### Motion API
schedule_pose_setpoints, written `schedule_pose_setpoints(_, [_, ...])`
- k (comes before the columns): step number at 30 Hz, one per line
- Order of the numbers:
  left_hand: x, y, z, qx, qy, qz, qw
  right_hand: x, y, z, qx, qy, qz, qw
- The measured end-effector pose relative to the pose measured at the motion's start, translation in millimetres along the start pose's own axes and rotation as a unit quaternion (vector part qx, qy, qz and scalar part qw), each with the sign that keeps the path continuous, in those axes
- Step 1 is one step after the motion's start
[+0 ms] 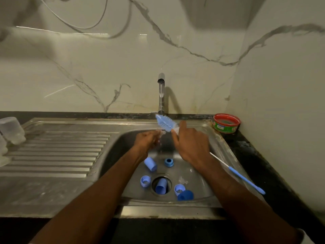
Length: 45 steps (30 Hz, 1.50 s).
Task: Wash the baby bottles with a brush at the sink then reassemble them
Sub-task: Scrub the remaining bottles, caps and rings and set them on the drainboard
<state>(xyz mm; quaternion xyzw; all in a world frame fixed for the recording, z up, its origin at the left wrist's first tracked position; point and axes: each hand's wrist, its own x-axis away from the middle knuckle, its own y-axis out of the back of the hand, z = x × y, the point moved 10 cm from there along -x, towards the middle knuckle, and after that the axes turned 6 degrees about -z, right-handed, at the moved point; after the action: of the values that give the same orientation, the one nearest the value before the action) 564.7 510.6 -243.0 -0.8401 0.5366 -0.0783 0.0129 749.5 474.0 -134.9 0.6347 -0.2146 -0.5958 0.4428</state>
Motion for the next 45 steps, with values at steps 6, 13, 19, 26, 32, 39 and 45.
schedule_pose_setpoints(6, [13.1,-43.3,0.9,0.145,0.085,0.084,0.982,-10.7,-27.7,8.7,0.058,0.019,0.021,0.998])
schedule_pose_setpoints(13, [-0.2,-25.9,4.6,0.173,0.108,0.046,0.978,-17.9,-16.5,-18.1,0.085,-0.014,-0.014,0.996])
schedule_pose_setpoints(19, [9.5,-51.8,14.2,0.244,0.186,0.134,0.942,-11.4,-39.4,-7.1,0.07,-0.022,0.046,0.996])
schedule_pose_setpoints(26, [-18.4,-17.1,15.8,0.191,0.108,-0.031,0.975,-15.9,-26.1,-46.5,0.09,-0.075,0.013,0.993])
schedule_pose_setpoints(32, [-37.7,-28.9,33.7,0.2,0.141,0.005,0.97,-10.0,-39.1,-55.2,0.074,-0.068,0.066,0.993])
schedule_pose_setpoints(39, [-41.4,-15.3,-10.4,-0.181,-0.138,-0.033,0.973,-15.2,-43.9,-54.5,0.076,-0.072,0.058,0.993])
schedule_pose_setpoints(45, [-30.3,-18.2,-42.2,-0.306,-0.312,-0.06,0.898,-17.8,-41.5,-48.1,0.072,-0.057,0.043,0.995])
